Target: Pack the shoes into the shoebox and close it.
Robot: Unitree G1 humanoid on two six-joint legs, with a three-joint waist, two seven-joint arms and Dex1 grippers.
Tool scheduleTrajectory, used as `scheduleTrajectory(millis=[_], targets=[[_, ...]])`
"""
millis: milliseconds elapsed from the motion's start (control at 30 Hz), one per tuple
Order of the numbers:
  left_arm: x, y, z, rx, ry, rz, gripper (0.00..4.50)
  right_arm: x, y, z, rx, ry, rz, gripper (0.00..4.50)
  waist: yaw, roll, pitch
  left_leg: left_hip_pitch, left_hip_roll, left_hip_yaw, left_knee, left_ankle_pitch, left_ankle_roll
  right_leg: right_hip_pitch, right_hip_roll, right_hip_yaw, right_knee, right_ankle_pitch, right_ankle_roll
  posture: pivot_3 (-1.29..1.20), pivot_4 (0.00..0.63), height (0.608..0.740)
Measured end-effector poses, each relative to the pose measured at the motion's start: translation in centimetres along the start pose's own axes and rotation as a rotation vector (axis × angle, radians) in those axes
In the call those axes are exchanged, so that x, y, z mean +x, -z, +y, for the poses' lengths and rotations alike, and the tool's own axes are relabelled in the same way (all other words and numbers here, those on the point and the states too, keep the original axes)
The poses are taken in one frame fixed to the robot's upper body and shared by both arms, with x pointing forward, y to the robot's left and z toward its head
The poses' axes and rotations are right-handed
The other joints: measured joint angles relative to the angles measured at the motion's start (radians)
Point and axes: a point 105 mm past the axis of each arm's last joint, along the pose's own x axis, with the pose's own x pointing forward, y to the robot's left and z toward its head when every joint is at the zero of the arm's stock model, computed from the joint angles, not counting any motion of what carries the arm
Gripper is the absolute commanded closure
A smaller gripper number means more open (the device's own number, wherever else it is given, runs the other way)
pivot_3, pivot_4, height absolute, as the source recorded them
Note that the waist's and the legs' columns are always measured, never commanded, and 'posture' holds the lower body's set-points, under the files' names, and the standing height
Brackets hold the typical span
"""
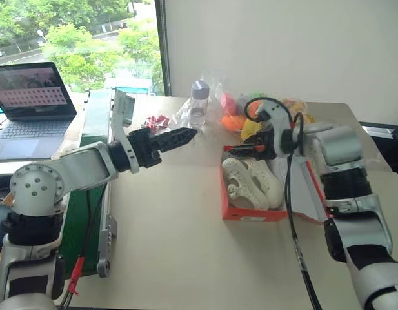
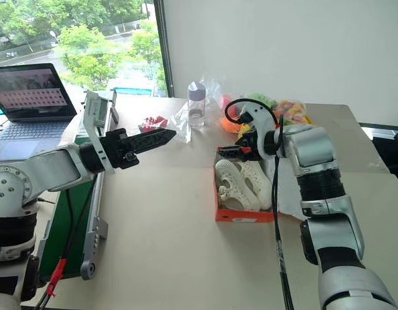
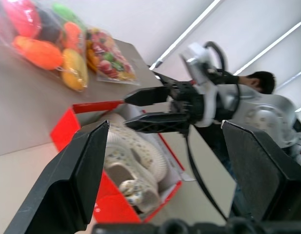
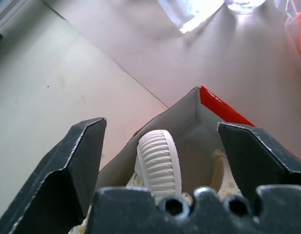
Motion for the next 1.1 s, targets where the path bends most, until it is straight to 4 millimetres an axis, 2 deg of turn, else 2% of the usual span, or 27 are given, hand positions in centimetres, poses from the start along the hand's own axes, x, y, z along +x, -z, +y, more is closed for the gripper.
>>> scheduleTrajectory(millis=[167,200,233,300,567,800,1100], targets=[[-1.2,0.2,2.4,0.174,-0.136,0.077,0.54,-1.2,-0.4,-0.5,-0.051,0.024,-0.001,3.11,-0.002,0.0,0.001,-0.001,0.0,0.001,-0.001,0.0,0.0,-0.001,0.0,0.0,0.0,0.0,0.0,0.0,0.15,0.74],[-1.3,0.7,2.6,0.187,-0.138,0.095,0.54,-1.2,-0.2,-0.4,-0.059,0.021,0.005,3.51,-0.002,0.0,0.001,-0.001,0.0,0.001,-0.001,0.0,0.0,-0.001,0.0,0.0,0.0,0.0,0.0,0.0,0.15,0.74],[-1.2,1.0,2.7,0.194,-0.137,0.113,0.54,-1.1,0.0,-0.3,-0.062,0.015,0.012,3.62,-0.001,0.0,0.002,-0.001,0.0,0.001,-0.001,0.0,0.0,-0.001,0.0,0.0,-0.001,0.0,0.0,0.0,0.15,0.74],[-1.0,1.7,2.6,0.219,-0.124,0.143,0.54,-0.4,1.2,-0.1,-0.056,-0.002,0.044,4.45,-0.001,-0.001,0.002,-0.002,0.0,0.001,-0.001,0.0,0.0,-0.002,-0.001,0.0,-0.001,0.0,0.0,0.0,0.15,0.74],[-0.7,2.4,2.1,0.241,-0.088,0.172,0.54,1.6,3.0,0.4,0.007,-0.048,0.066,4.45,-0.002,-0.001,0.002,-0.008,0.0,0.001,-0.001,0.001,0.0,-0.008,-0.001,0.0,0.0,0.001,0.001,0.0,0.15,0.74],[-1.0,2.1,2.2,0.24,-0.09,0.162,0.54,3.0,5.2,-0.9,-0.053,-0.001,0.113,4.45,-0.003,-0.001,0.002,-0.007,0.0,0.001,-0.001,0.001,0.002,-0.007,-0.001,0.0,0.0,0.002,0.003,0.0,0.15,0.74],[-1.0,2.2,1.8,0.247,-0.081,0.163,0.54,4.2,6.2,-2.6,-0.146,0.098,0.131,4.45,0.001,-0.002,0.001,0.001,0.0,-0.001,0.0,-0.001,0.0,0.002,-0.001,0.0,0.0,0.0,0.0,0.0,0.15,0.74]])
